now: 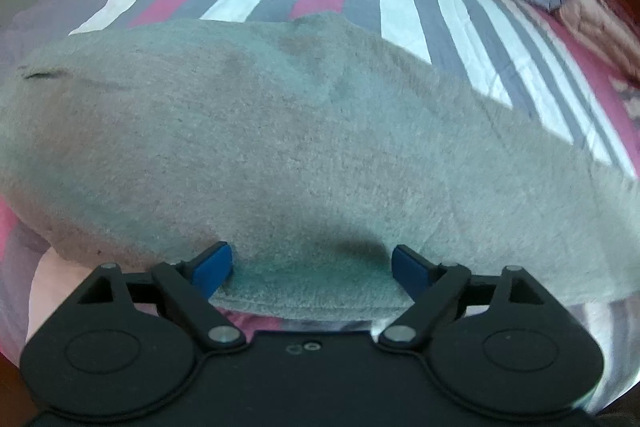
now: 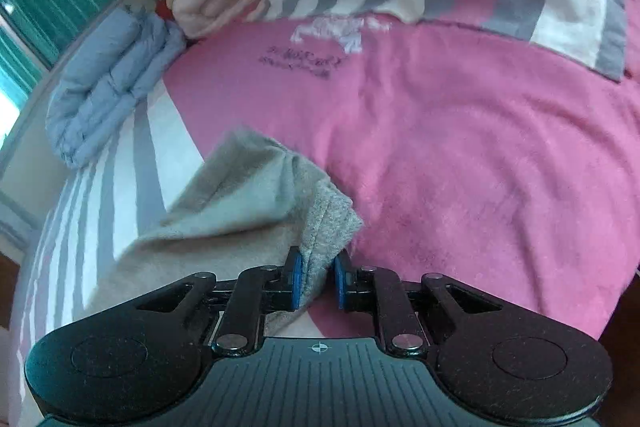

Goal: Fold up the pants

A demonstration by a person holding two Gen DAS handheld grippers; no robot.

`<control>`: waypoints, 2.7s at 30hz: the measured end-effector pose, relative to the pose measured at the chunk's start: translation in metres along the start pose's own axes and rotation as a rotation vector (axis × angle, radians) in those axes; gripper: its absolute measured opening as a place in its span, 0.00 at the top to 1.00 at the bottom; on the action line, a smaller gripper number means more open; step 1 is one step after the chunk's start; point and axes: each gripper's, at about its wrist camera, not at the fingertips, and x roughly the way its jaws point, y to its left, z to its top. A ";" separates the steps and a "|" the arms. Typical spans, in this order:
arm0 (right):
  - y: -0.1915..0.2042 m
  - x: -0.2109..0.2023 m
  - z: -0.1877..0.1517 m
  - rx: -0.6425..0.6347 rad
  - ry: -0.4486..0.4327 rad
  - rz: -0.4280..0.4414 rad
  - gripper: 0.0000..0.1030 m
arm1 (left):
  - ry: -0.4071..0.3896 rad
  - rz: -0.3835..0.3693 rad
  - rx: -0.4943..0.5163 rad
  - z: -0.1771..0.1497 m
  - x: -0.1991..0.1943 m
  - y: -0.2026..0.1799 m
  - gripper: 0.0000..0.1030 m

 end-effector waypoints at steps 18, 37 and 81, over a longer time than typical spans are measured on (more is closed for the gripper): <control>0.032 -0.017 -0.026 0.043 0.087 0.063 0.33 | -0.013 0.200 -0.326 0.025 -0.011 0.154 0.21; 0.018 -0.013 -0.015 0.106 0.046 -0.036 0.49 | -0.081 -0.009 -0.112 0.016 -0.028 0.037 0.19; 0.263 -0.015 -0.181 -0.413 0.113 0.481 0.94 | -0.072 -0.026 -0.158 0.019 -0.032 0.063 0.19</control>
